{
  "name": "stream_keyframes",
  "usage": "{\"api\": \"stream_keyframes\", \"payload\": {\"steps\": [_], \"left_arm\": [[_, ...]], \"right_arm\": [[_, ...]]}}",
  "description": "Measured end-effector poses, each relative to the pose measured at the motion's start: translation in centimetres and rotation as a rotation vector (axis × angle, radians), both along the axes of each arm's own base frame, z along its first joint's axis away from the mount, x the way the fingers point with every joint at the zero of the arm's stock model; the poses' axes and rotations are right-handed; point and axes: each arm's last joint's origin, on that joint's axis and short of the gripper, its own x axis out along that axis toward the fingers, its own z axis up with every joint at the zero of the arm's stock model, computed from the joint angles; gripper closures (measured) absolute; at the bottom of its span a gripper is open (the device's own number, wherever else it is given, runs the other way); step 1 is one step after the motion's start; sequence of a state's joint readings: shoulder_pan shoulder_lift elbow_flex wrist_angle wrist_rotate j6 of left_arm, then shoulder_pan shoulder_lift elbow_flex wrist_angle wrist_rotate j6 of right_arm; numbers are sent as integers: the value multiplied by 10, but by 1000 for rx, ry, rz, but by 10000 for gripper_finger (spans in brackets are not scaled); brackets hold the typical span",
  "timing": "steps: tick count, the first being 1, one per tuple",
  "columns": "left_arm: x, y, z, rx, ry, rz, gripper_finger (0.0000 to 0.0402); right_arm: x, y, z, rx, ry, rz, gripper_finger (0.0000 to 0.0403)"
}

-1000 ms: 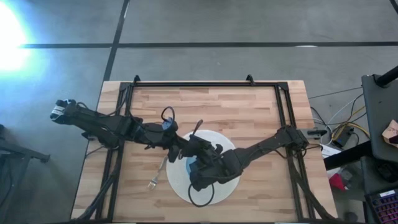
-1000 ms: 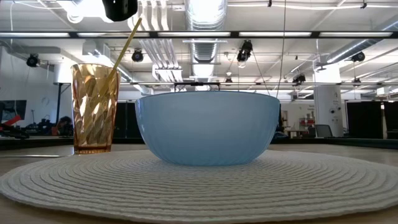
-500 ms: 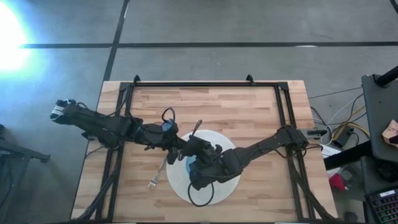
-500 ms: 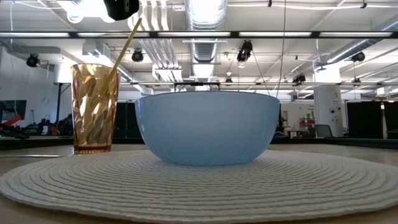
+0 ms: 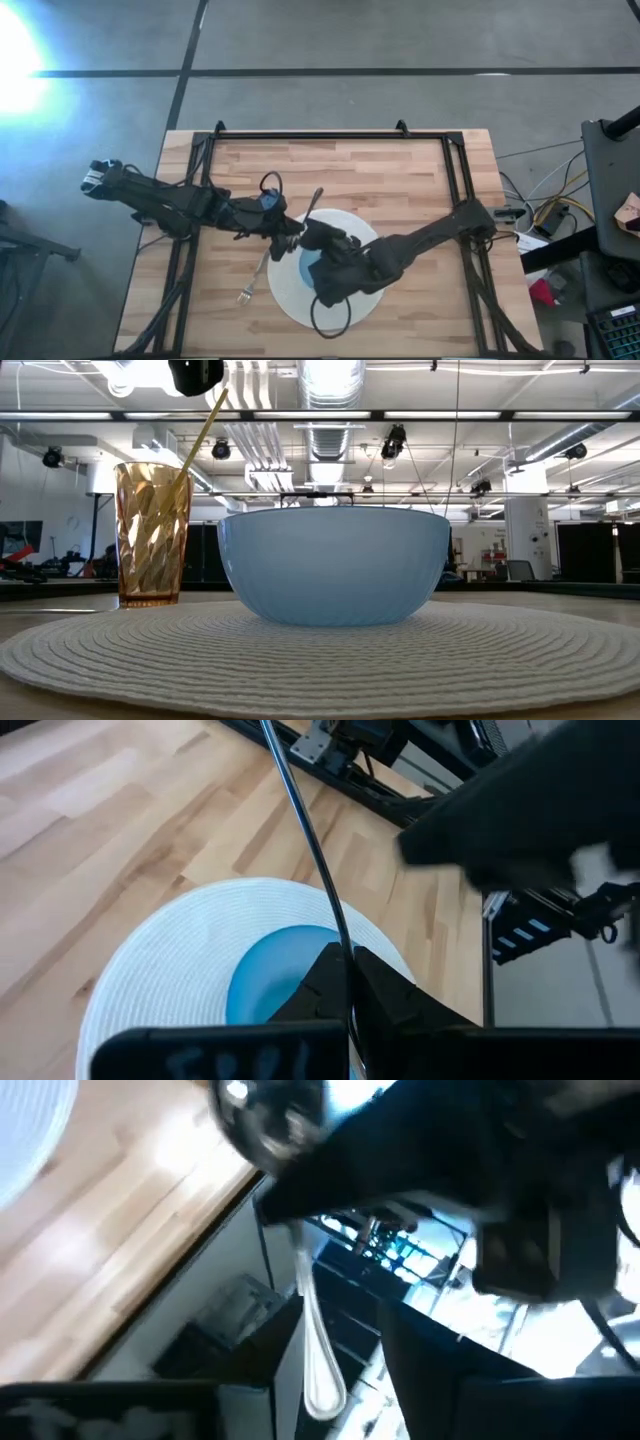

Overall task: Pick & Place Utensil
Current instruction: Put the spoon into the blue bowl

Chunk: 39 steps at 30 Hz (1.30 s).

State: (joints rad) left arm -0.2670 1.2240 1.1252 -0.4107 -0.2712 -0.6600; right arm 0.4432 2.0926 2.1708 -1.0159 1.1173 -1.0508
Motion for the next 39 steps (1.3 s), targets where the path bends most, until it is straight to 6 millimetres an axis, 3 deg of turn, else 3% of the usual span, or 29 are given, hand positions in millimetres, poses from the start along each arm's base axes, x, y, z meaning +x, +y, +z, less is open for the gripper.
{"api": "stream_keyframes", "payload": {"steps": [4,11,19,28,39], "left_arm": [[0,0,0,23,0,-3,401],[0,1,0,56,-2,-4,401],[0,1,1,90,-11,-19,401],[2,0,5,152,-52,-53,401],[9,-3,-7,228,-178,-89,401]], "right_arm": [[-16,-8,27,124,-108,-13,267],[-60,-25,78,491,-282,1,266],[-106,-46,107,718,-423,-57,266],[-149,-64,105,923,-493,-134,266],[-179,-78,60,1033,-558,-226,266]]}}
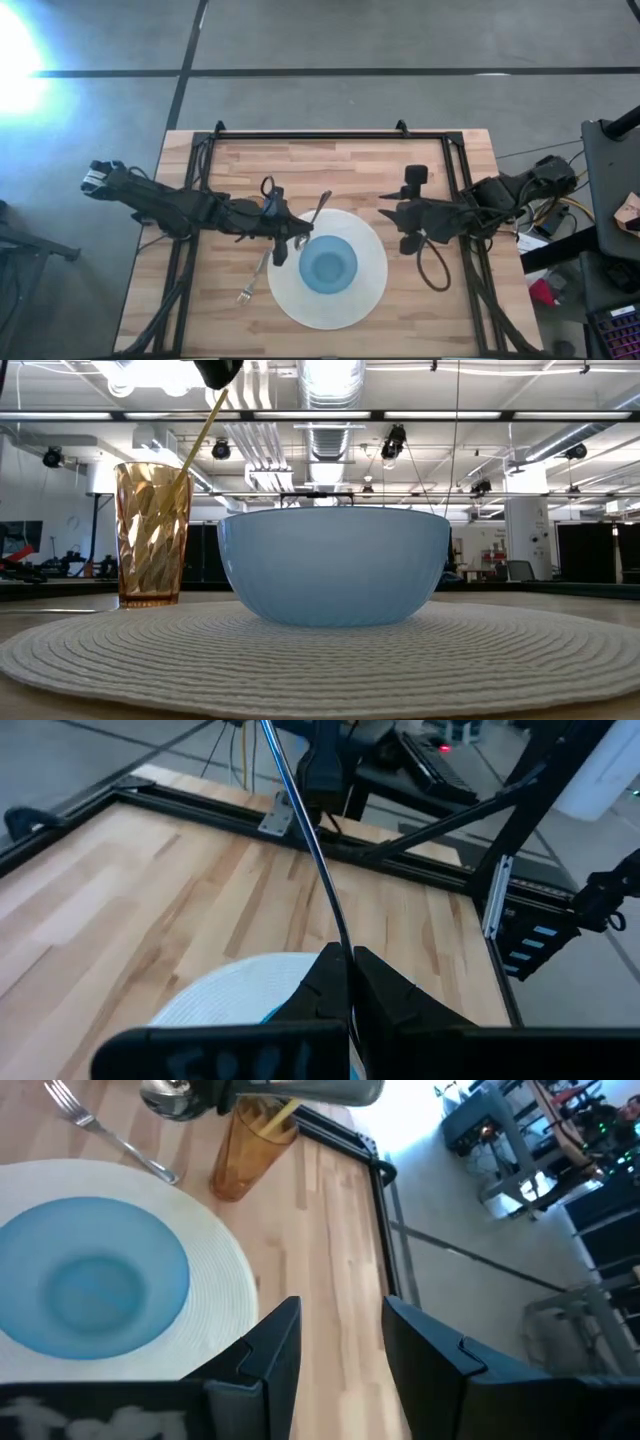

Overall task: Pick & Place Utensil
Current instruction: Put the spoon into the blue bowl

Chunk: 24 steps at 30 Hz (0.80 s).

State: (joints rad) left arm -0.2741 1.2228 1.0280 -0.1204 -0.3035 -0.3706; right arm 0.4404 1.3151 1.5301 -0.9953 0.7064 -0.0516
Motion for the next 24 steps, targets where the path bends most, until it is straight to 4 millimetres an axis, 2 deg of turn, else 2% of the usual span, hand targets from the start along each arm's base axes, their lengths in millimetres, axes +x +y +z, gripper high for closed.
{"api": "stream_keyframes", "payload": {"steps": [12,18,24], "left_arm": [[2,-4,-18,53,-139,-39,401],[-1,-5,-36,69,-227,-54,401],[-5,-4,-56,95,-229,-62,401]], "right_arm": [[-18,-8,-43,96,-154,-15,266],[-23,-11,-64,143,-246,-15,266],[-26,-15,-87,189,-331,-30,266]]}}
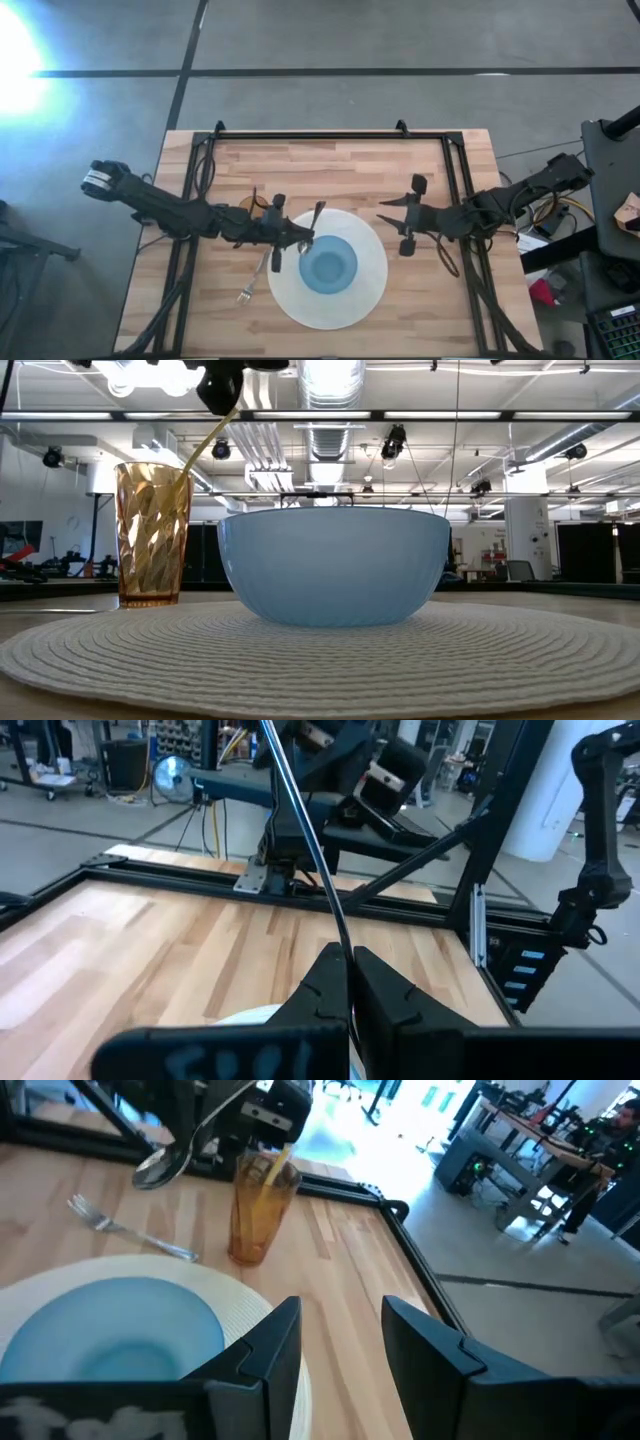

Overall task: Pick & Place Utensil
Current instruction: Put the spoon into the blue bowl

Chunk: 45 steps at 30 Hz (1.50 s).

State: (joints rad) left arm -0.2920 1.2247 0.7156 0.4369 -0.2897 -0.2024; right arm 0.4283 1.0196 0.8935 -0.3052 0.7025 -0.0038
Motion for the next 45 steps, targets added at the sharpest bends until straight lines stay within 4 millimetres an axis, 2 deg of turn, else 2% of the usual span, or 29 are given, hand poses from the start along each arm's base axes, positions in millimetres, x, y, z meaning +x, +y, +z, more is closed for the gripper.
{"api": "stream_keyframes", "payload": {"steps": [8,13,17,20,24,30,35,45], "left_arm": [[-2,-1,-12,36,-30,-7,401],[7,-5,-22,61,-44,-36,401],[17,-8,-25,102,-17,-51,401],[18,-9,-18,118,-20,-51,401],[10,-7,-4,126,-51,-41,401],[-1,-6,2,132,-21,-9,401],[-1,-6,6,144,-16,-11,401],[4,-10,38,205,29,-25,401]], "right_arm": [[1,-5,-29,77,-113,6,266],[5,-5,-44,146,-197,23,266],[6,-3,-48,173,-236,53,266],[6,-3,-50,170,-224,53,266],[7,-3,-51,161,-216,60,266],[7,-3,-51,134,-206,69,266],[7,-3,-48,127,-215,69,266],[9,-3,-35,144,-252,66,266]]}}
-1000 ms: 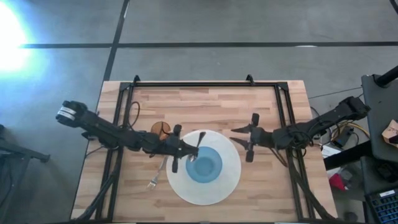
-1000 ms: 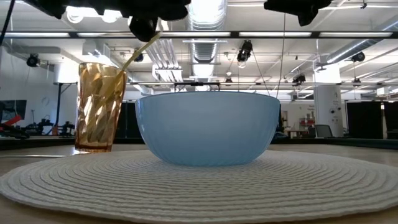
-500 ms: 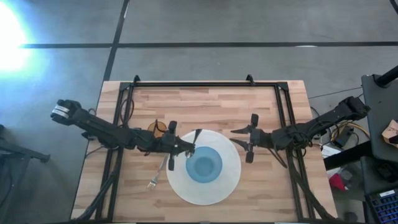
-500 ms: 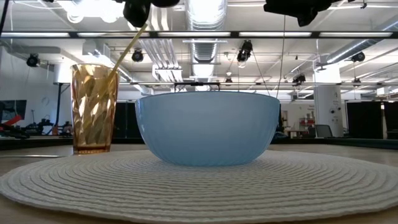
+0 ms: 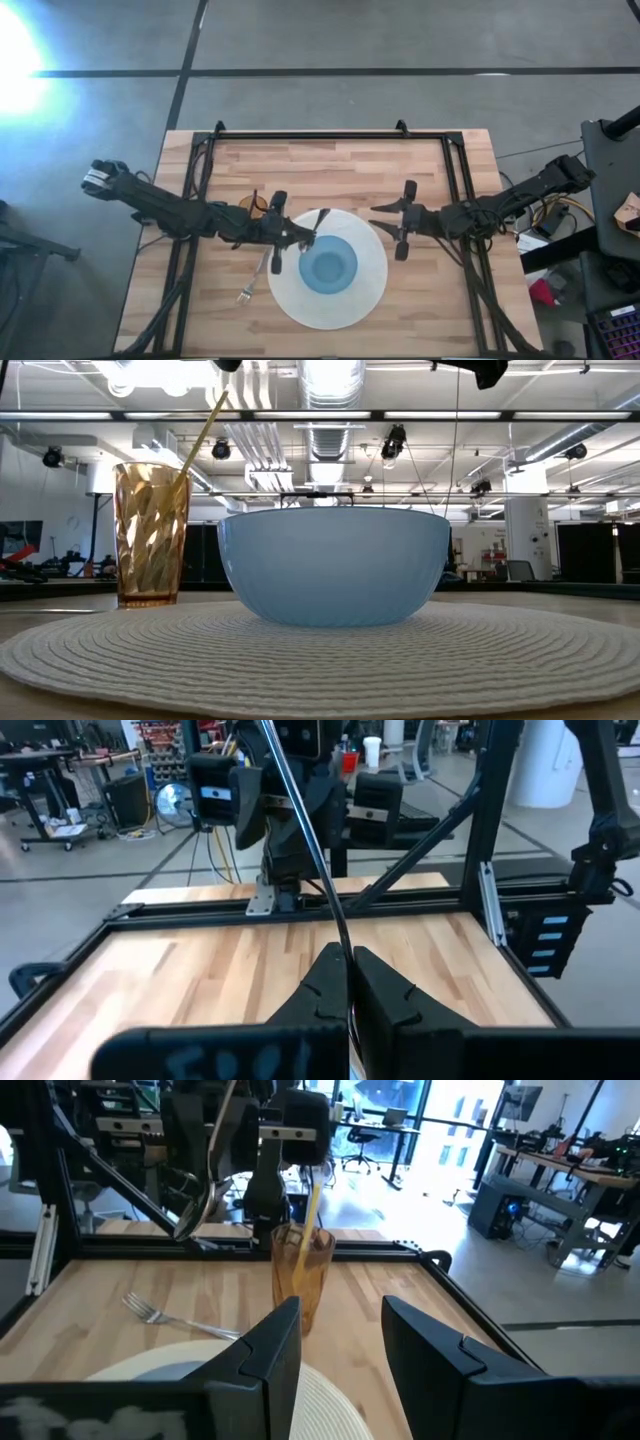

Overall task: Pick & Place Utensil
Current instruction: Put the spoon into the blue bowl

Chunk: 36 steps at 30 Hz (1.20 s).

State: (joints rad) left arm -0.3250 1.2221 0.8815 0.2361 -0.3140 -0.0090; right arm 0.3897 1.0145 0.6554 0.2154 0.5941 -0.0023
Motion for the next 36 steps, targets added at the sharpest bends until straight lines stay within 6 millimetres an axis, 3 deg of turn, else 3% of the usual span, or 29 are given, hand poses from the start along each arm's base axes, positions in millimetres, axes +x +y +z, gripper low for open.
{"api": "stream_keyframes", "payload": {"steps": [6,13,26,36], "left_arm": [[-2,-6,4,11,12,27,401],[4,-16,24,35,-39,27,401],[30,-49,-22,32,57,21,401],[36,-66,-38,46,67,24,401]], "right_arm": [[0,0,2,0,-2,0,266],[0,0,9,11,-28,-4,266],[1,3,15,87,-46,83,264],[8,7,9,137,-26,139,212]]}}
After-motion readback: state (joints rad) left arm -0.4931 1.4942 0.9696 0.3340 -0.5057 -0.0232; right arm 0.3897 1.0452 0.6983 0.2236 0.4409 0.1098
